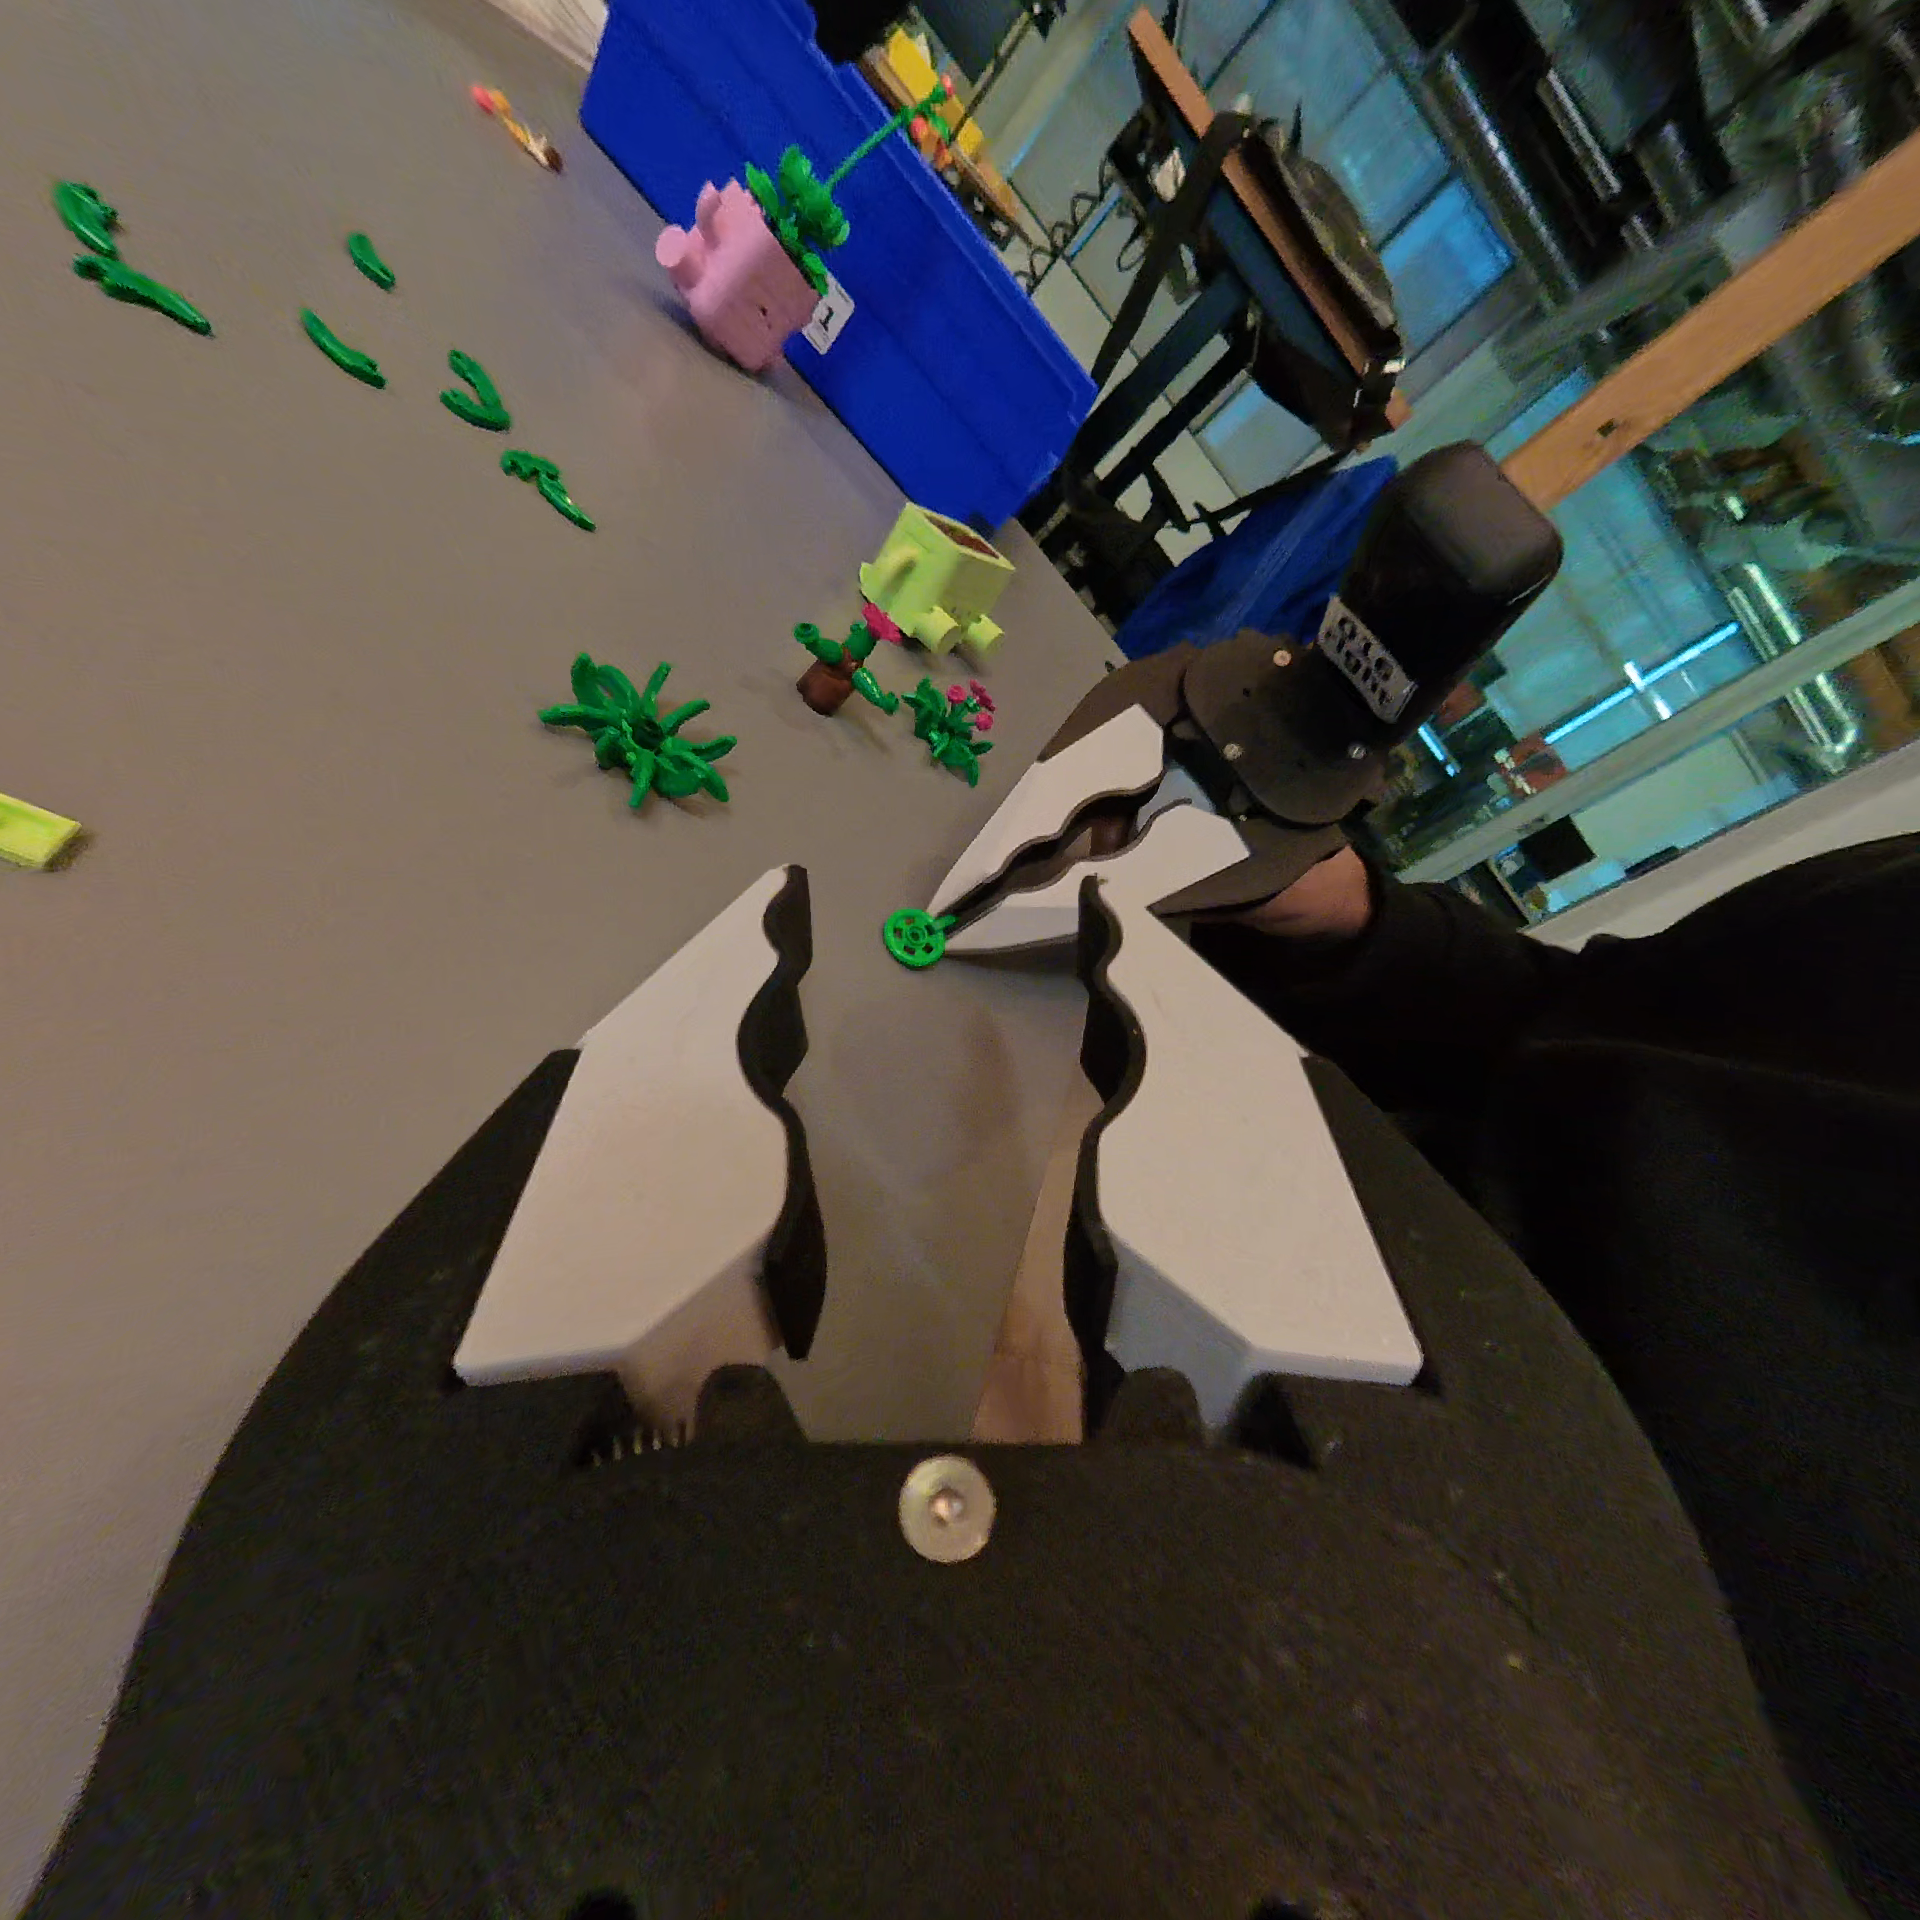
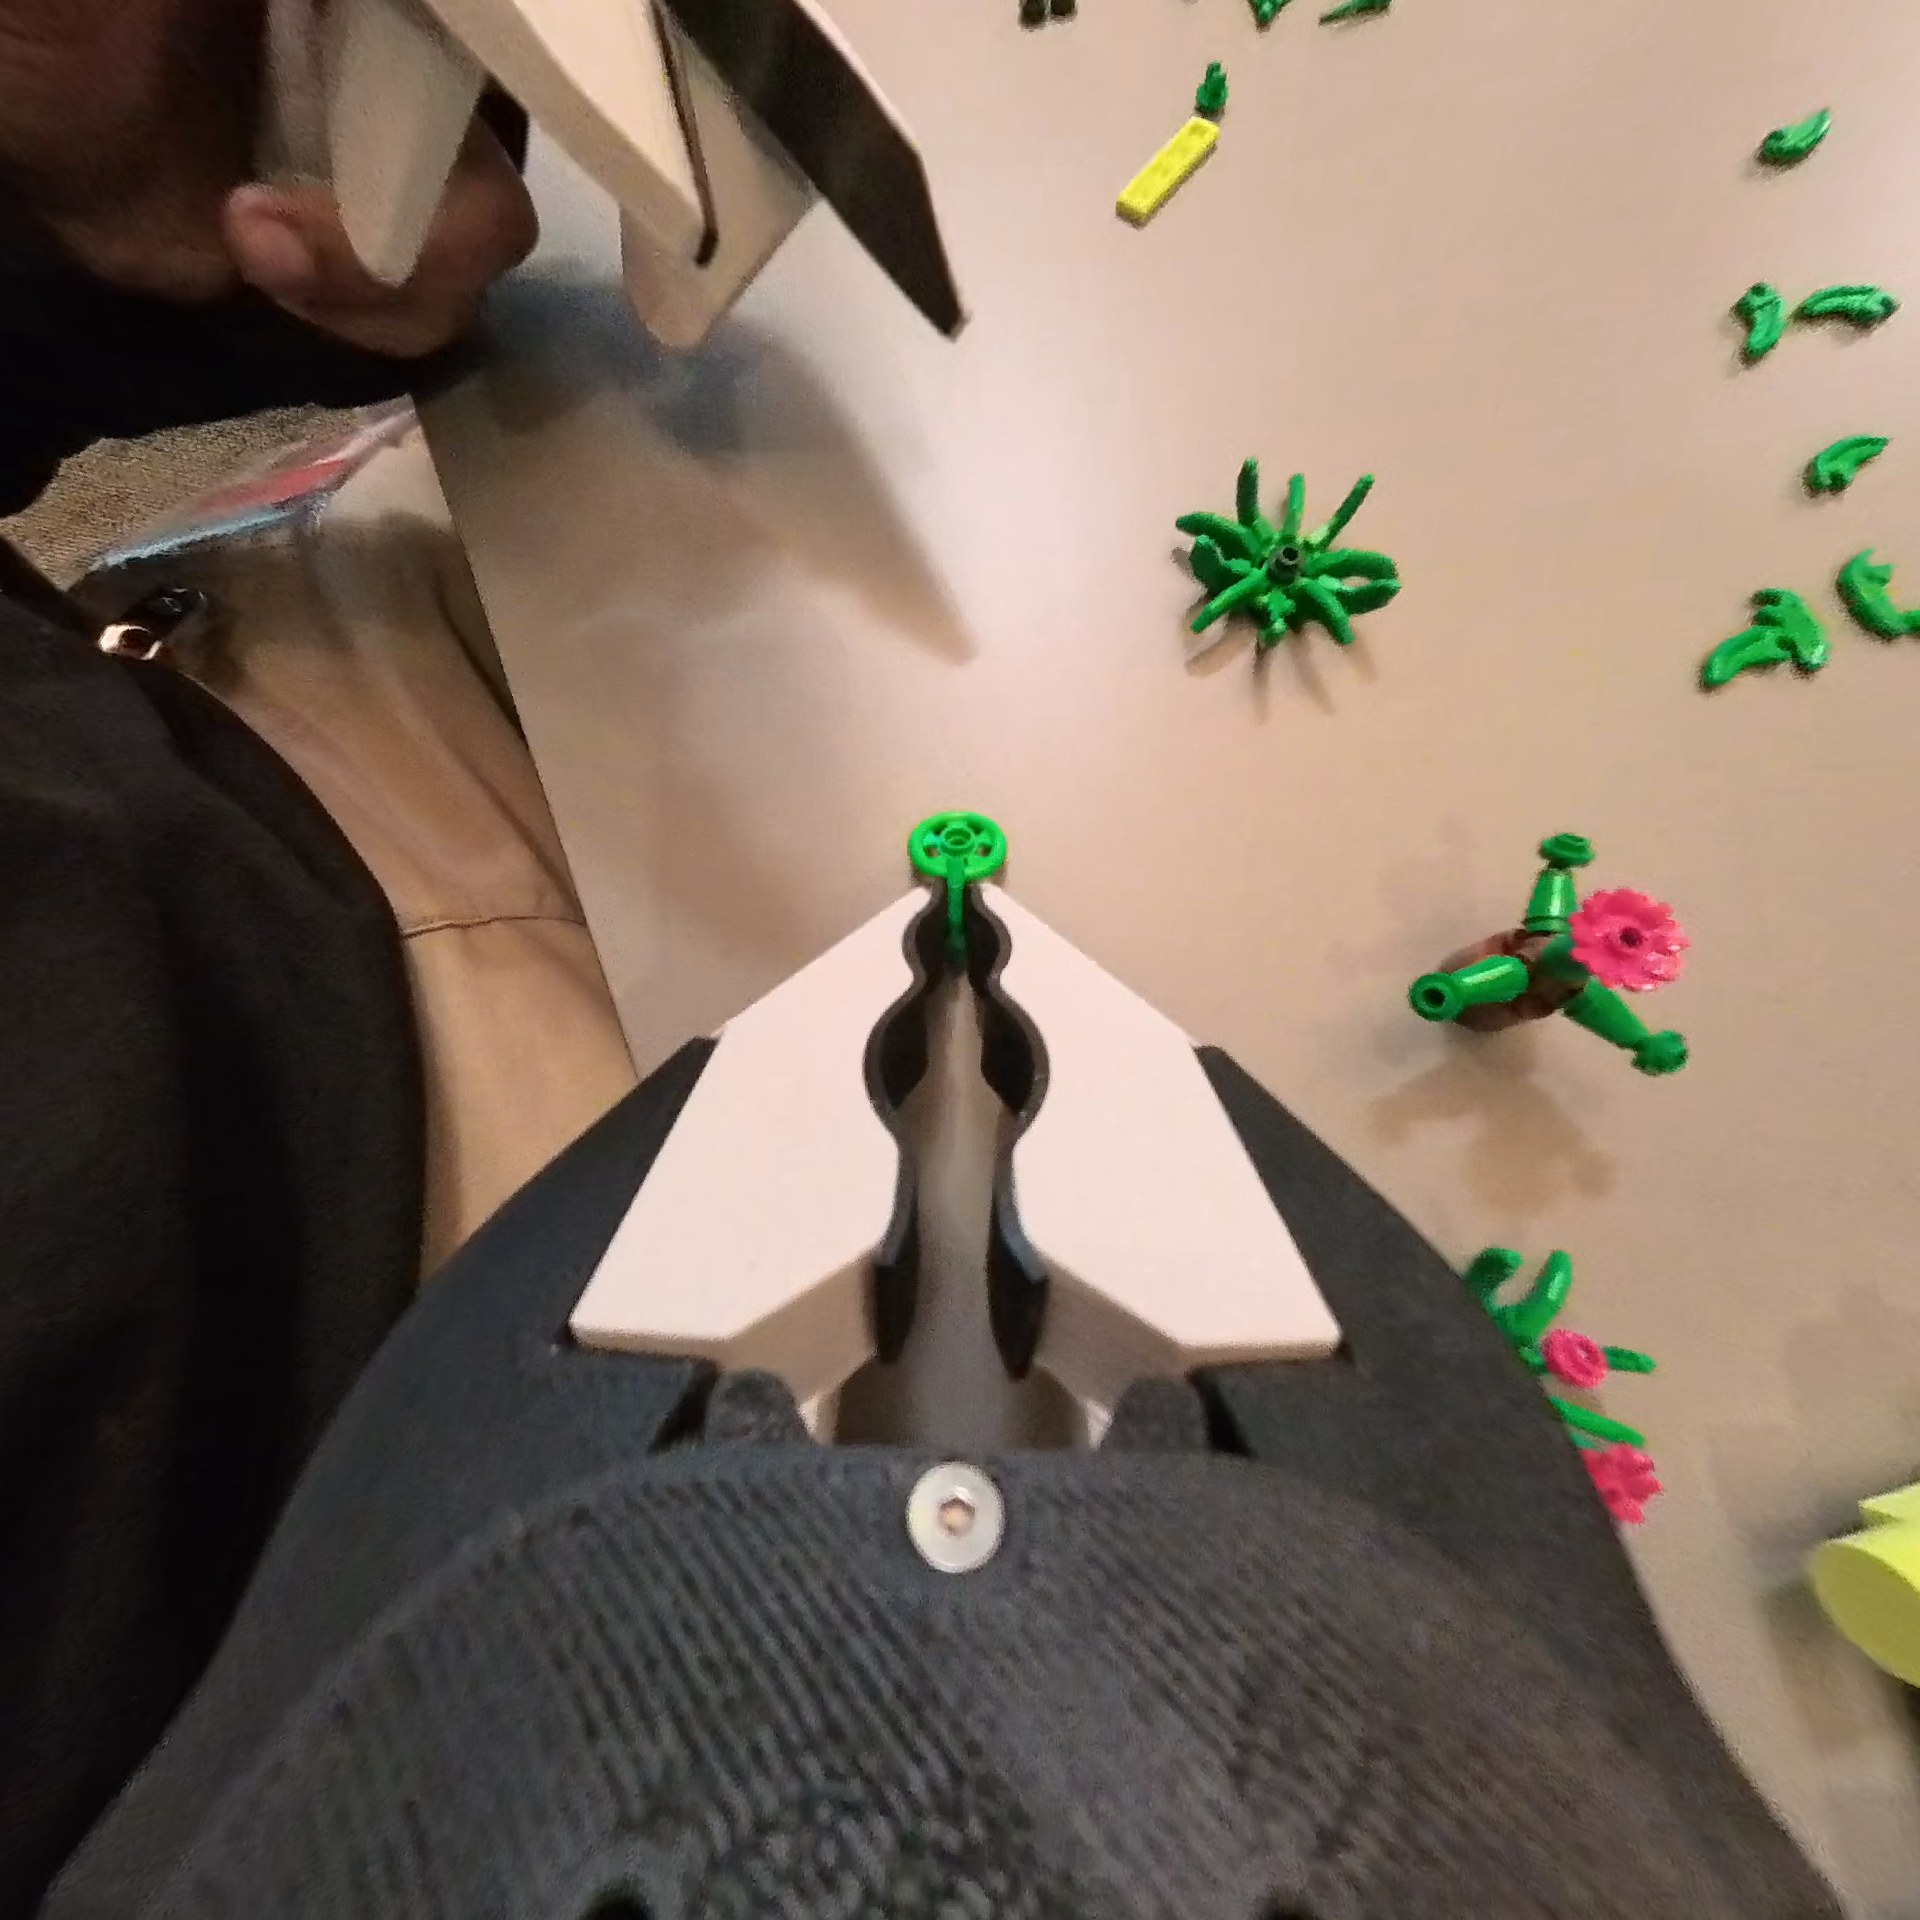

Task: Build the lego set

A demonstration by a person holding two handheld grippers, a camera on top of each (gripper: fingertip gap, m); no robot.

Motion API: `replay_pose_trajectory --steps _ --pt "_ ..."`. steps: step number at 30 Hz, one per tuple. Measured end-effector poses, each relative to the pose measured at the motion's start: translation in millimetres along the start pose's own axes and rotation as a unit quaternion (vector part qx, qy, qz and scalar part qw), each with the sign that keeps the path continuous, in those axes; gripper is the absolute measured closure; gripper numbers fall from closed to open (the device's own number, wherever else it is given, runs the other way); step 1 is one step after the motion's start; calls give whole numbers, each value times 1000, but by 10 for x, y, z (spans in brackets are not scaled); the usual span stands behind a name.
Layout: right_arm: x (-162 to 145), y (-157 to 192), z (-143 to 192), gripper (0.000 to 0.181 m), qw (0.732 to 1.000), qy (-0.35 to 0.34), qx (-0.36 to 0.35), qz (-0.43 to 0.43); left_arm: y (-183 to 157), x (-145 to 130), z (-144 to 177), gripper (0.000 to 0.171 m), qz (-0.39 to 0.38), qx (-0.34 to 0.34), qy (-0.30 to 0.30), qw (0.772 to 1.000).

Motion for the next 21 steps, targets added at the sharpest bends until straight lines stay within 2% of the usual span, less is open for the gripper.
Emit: replay_pose_trajectory --steps 2,7,10,13,16,18,20,21 --pt "-4 -2 -11 178 1000 0 -6 0 10 4 5 122 11 -14 -7 1000" --pt "12 -22 90 157 1000 -13 -13 17 4 45 72 126 3 -16 -35 999" --pt "93 -67 219 155 998 -45 -23 24 -7 77 133 128 -11 -1 -56 998" --pt "257 -181 382 146 994 -83 -64 30 -17 94 158 128 -24 11 -67 997" --pt "491 -381 509 127 988 -93 -104 62 -52 92 152 131 -48 25 -64 996" --pt "640 -637 539 120 985 -71 -134 85 -82 79 125 131 -66 34 -50 996" --pt "753 -971 499 122 985 -40 -148 86 -105 64 98 132 -82 49 -38 995" --pt "788 -1138 445 130 987 -20 -136 80 -113 59 87 132 -90 57 -34 994"
Point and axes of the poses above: each gripper's, where its closed fingertips meet, z back along the fingers, x out of its top, y = z × x across the jaws, the point moved 7 cm from there along z, back along the fingers, and after that the axes turned 12 degrees about y, right-handed, at the moved point
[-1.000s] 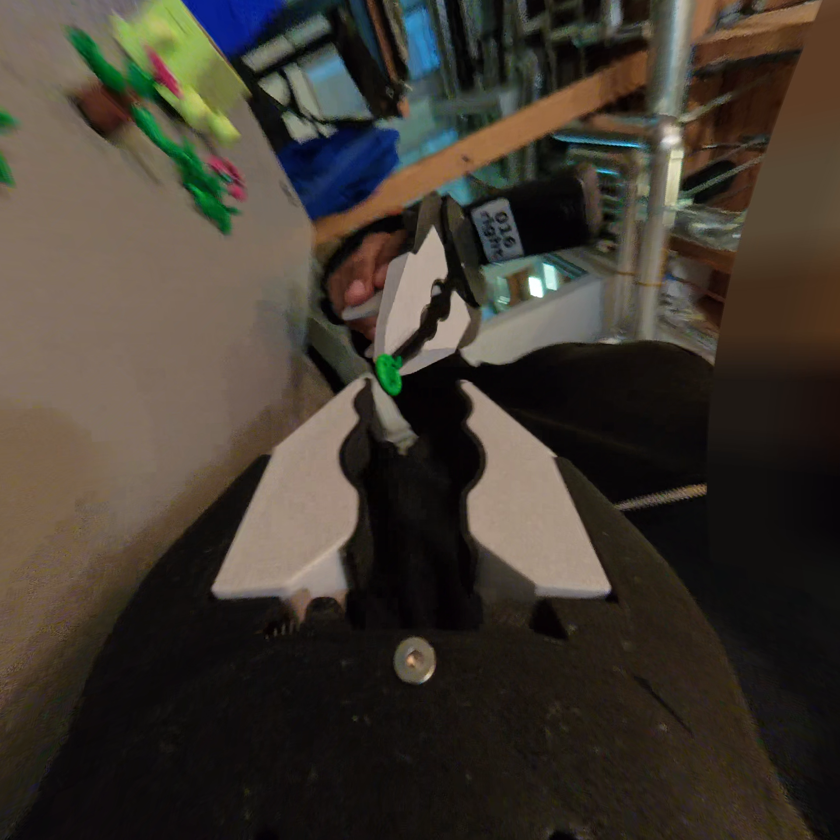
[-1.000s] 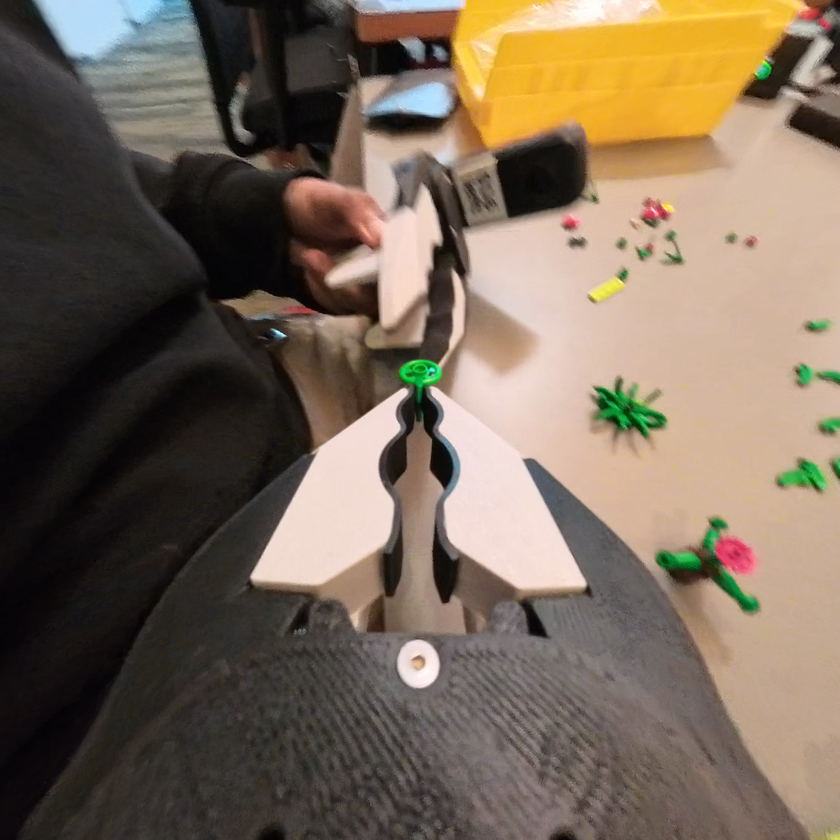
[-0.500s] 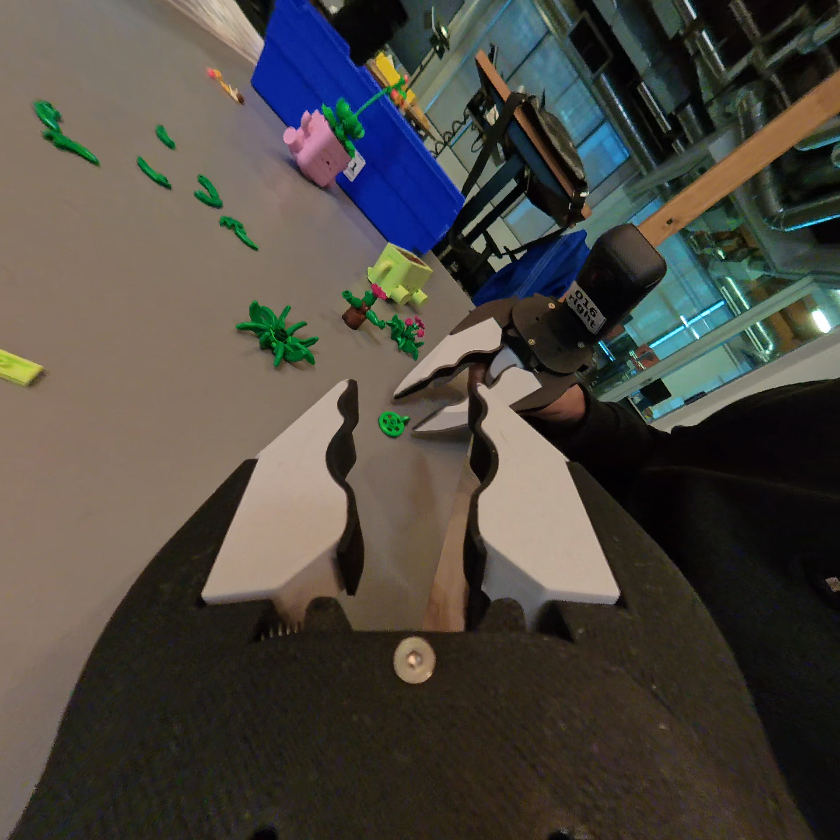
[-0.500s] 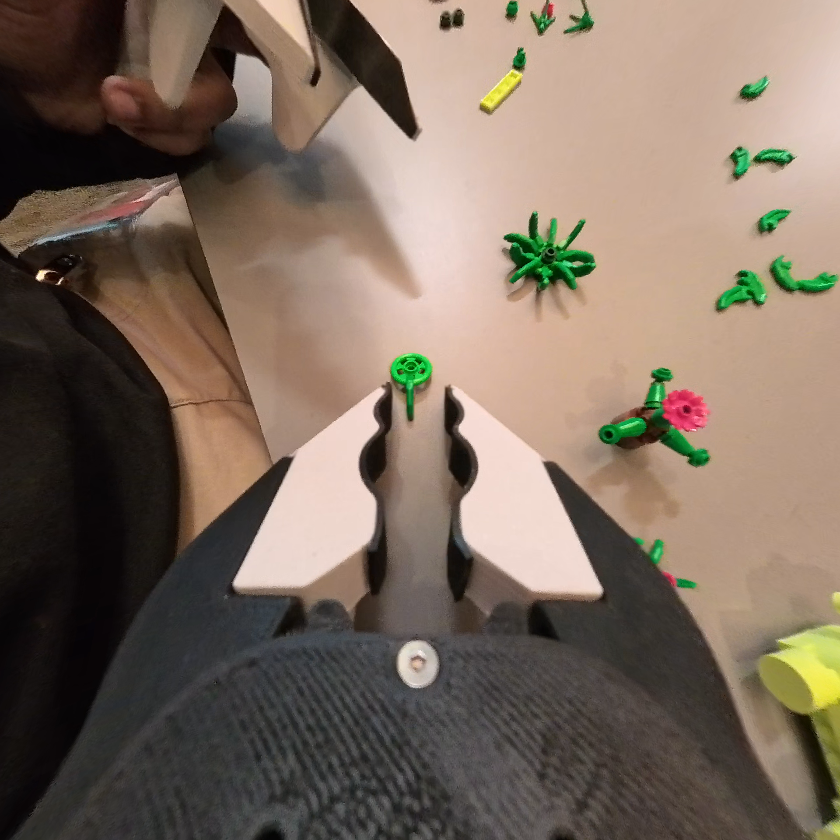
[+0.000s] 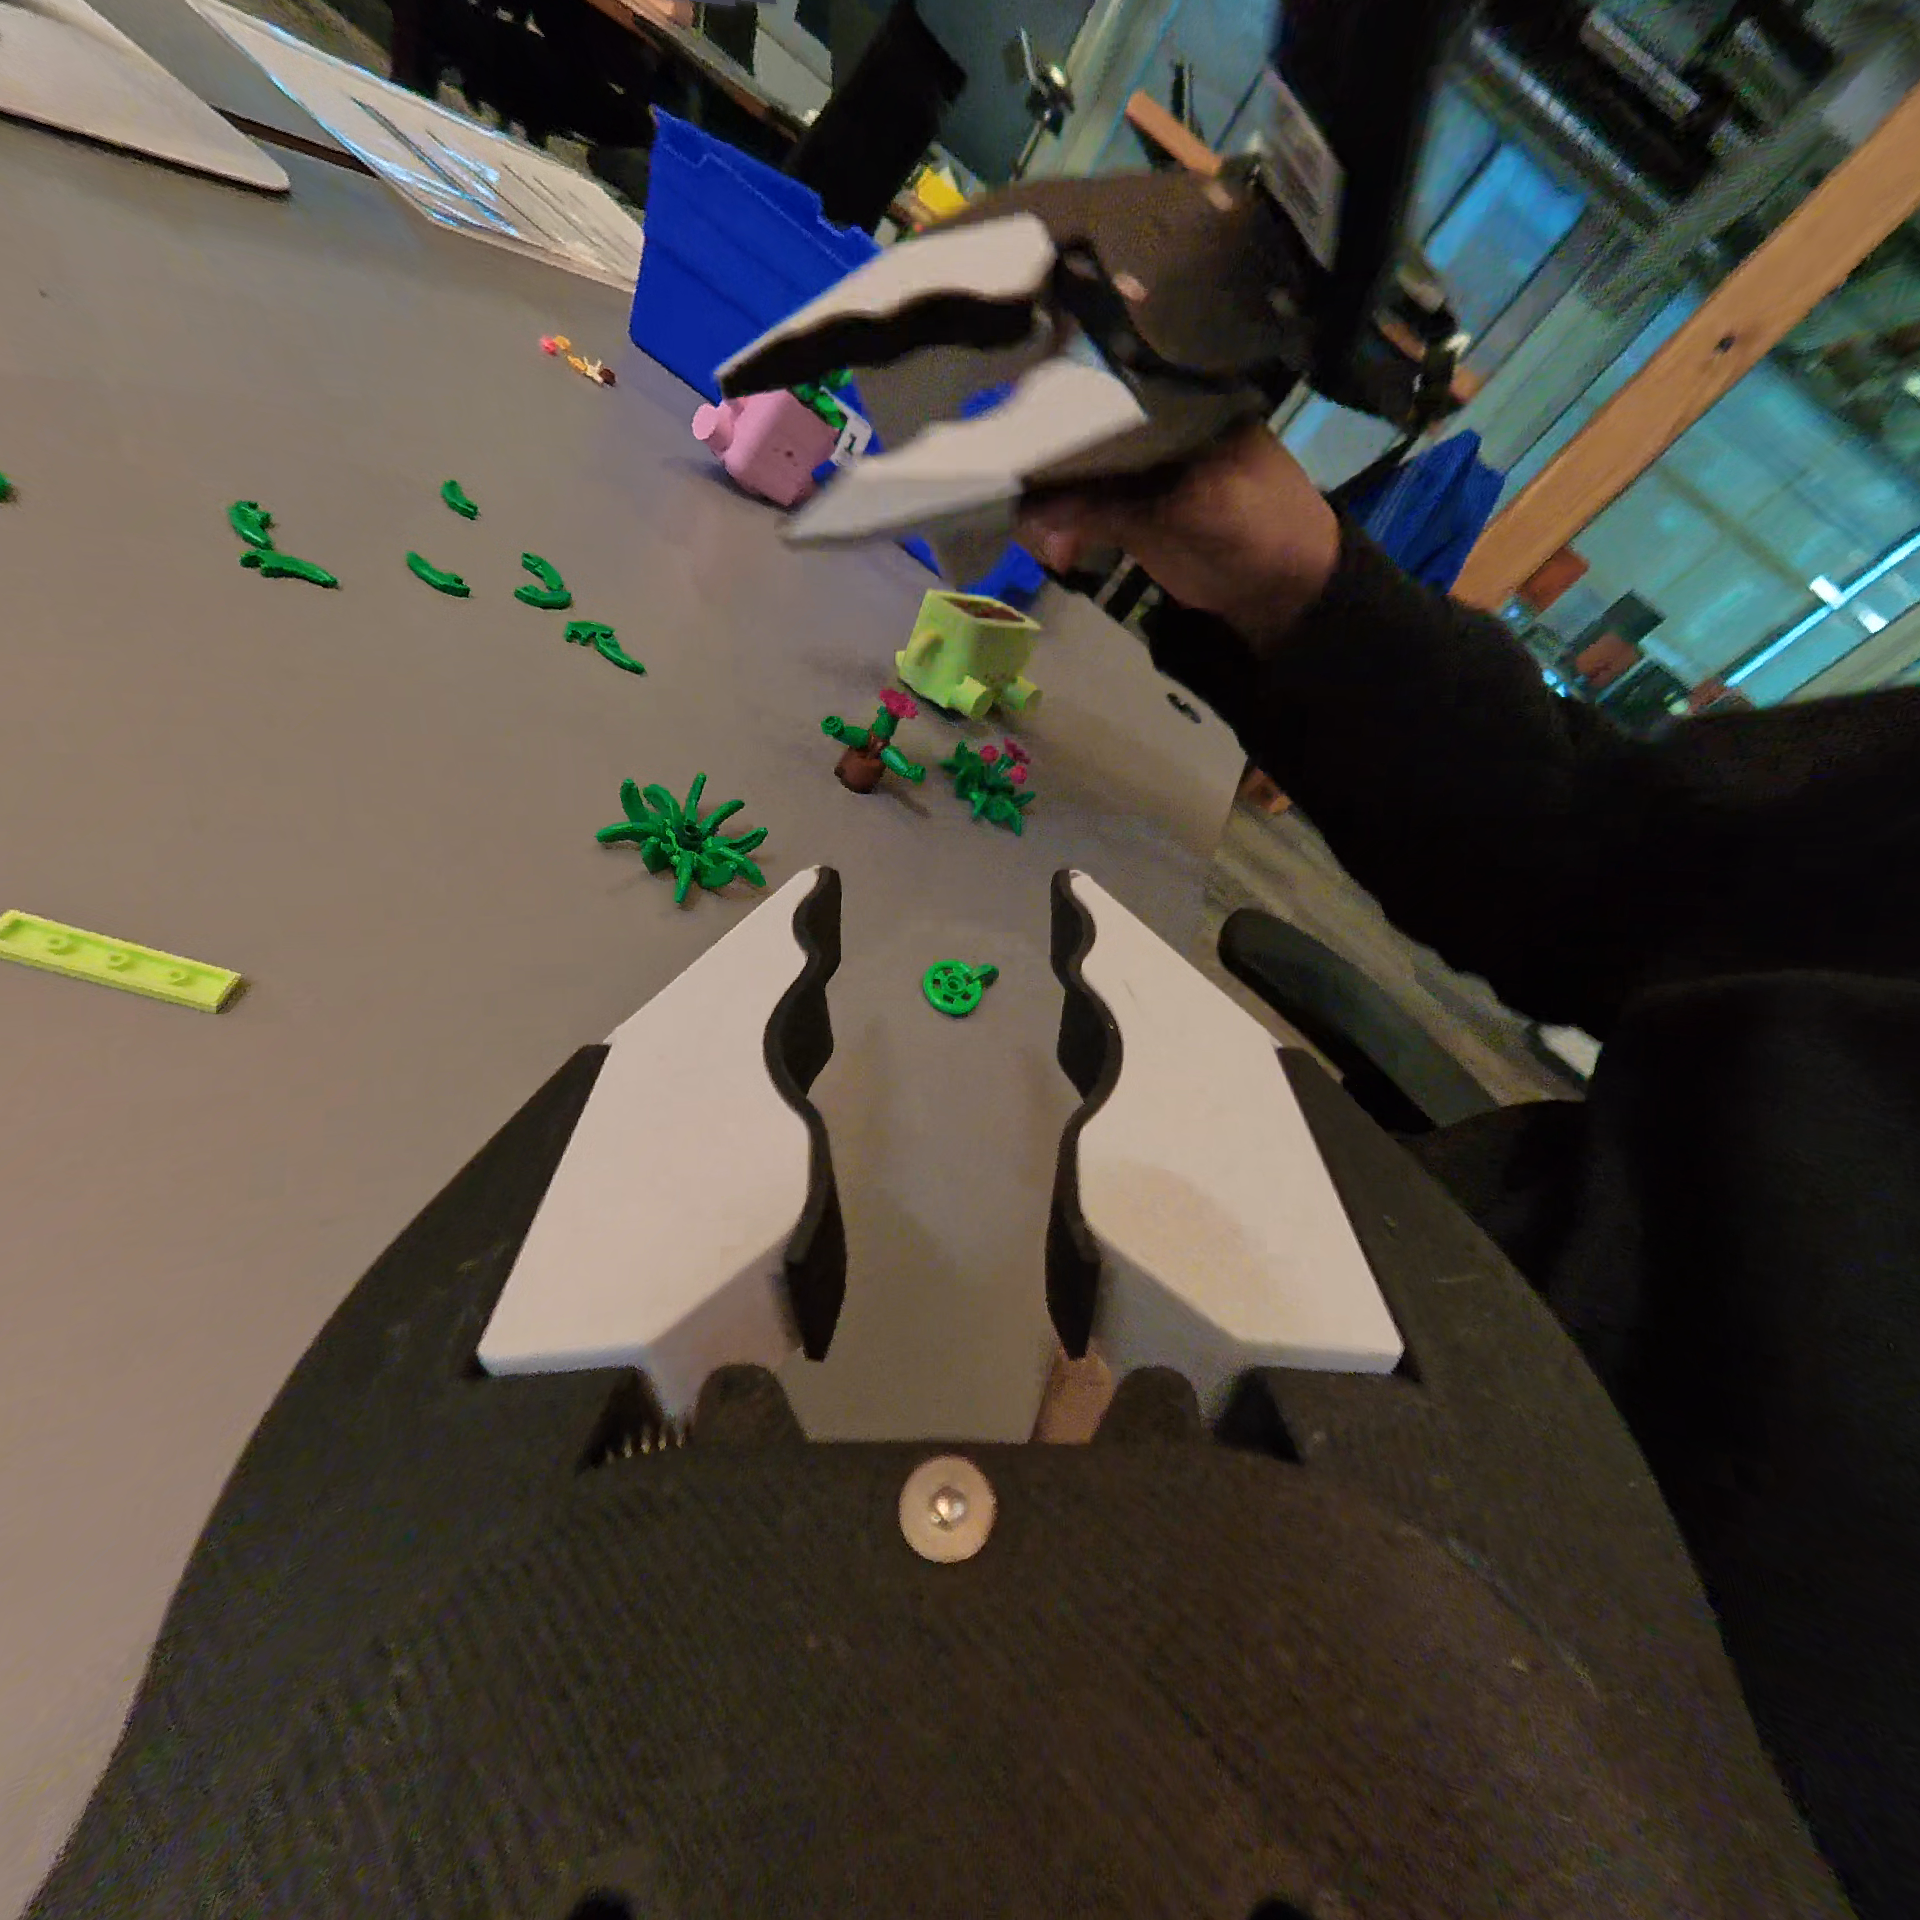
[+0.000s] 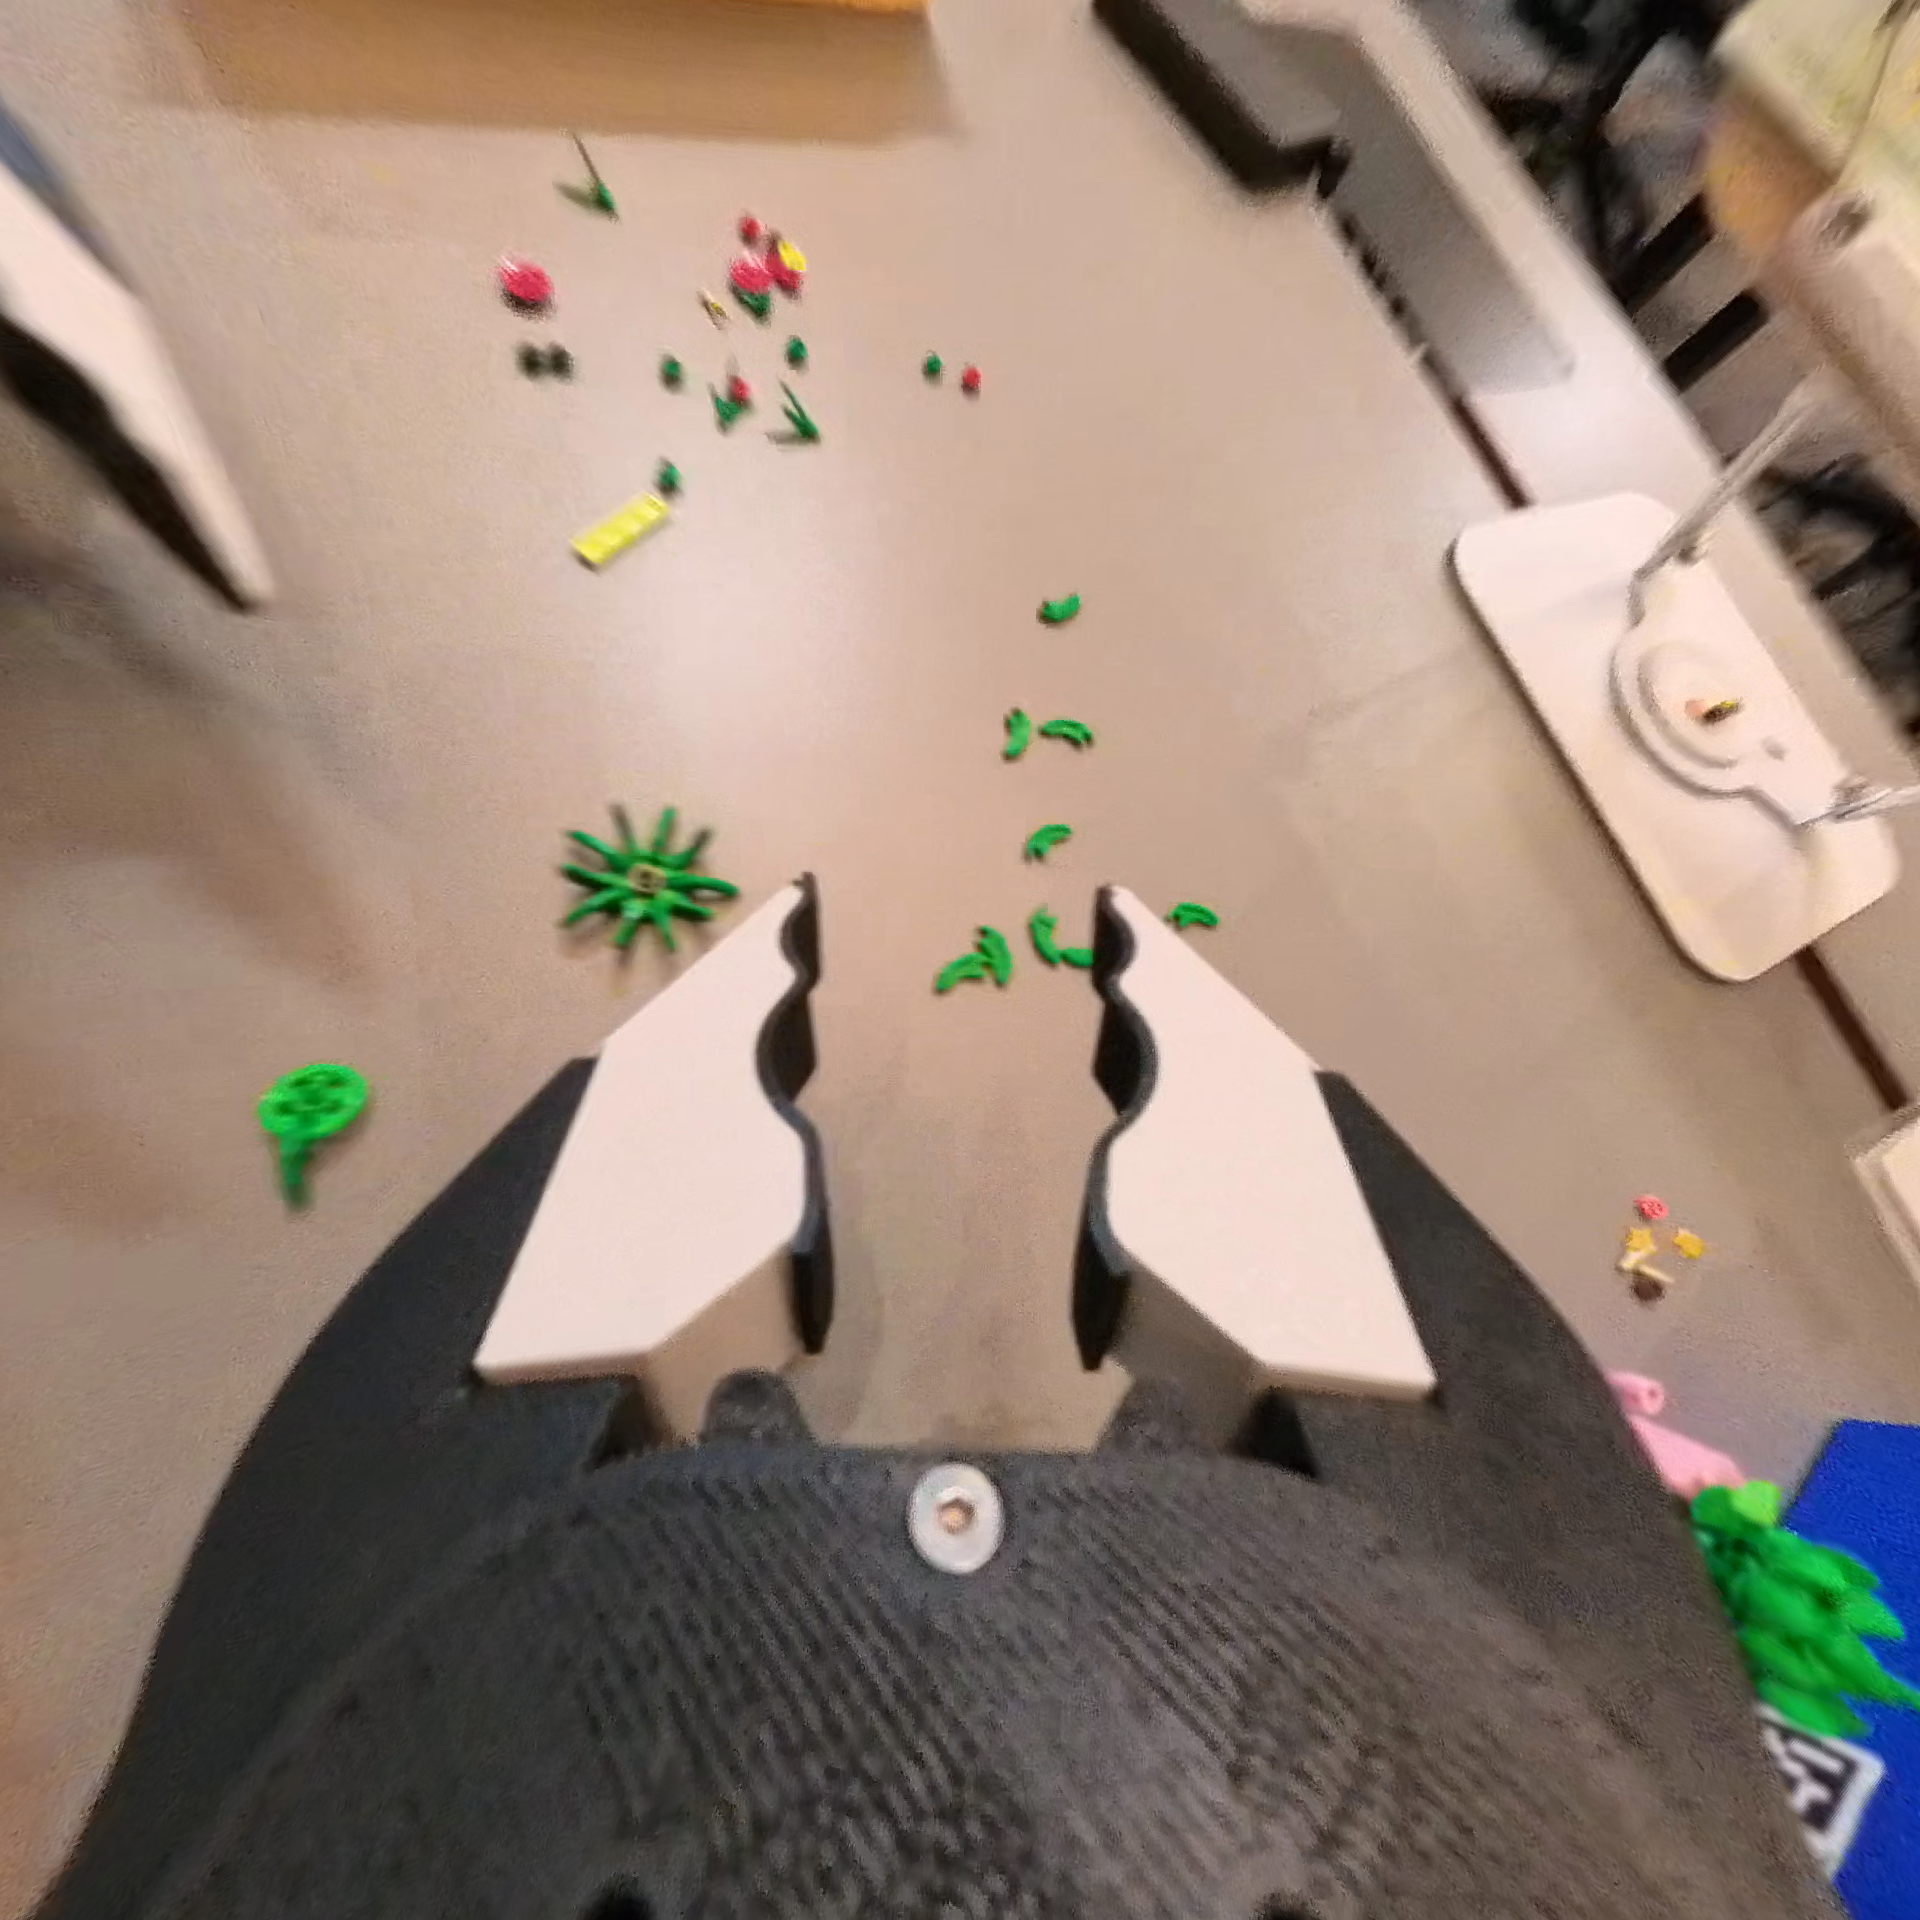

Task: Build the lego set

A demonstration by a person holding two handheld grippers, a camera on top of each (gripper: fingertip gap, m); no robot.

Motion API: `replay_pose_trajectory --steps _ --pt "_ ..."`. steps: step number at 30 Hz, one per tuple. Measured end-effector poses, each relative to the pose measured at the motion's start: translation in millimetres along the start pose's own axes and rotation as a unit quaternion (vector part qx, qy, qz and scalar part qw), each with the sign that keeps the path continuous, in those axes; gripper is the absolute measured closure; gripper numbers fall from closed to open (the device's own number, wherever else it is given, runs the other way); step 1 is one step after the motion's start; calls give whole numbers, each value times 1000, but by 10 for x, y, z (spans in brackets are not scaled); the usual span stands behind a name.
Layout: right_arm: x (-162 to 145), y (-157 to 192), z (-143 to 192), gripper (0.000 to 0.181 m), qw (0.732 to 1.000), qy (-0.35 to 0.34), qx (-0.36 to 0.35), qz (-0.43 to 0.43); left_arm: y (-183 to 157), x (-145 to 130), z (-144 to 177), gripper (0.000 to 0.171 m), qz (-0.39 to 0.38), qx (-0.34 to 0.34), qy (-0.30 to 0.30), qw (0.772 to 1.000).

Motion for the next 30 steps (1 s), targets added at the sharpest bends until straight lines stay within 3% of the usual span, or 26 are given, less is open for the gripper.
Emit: replay_pose_trajectory --steps 2,5,11,19,26,30 --pt "-25 -229 -236 154 997 52 57 -12 -3 -8 -12 133 -17 18 10 1000" --pt "-78 -359 -528 160 981 119 143 -49 18 -25 -23 135 -33 43 25 998" --pt "-223 -230 -707 158 963 193 164 -89 27 -29 -19 135 -33 44 25 998" --pt "-159 -164 -802 170 970 201 124 -66 9 -16 -26 137 -65 77 28 994" --pt "-87 -19 -801 178 967 180 172 -44 17 -11 -7 137 -58 70 21 996" --pt "88 185 -546 178 969 112 215 -43 9 5 13 136 -60 61 7 996"
Point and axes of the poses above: each gripper's, where its closed fingertips meet, z back along the fingers, x out of its top, y = z × x across the jaws, the point moved 7 cm from there along z, back along the fingers, and after that the axes turned 12 degrees about y, right-handed, at the moved point
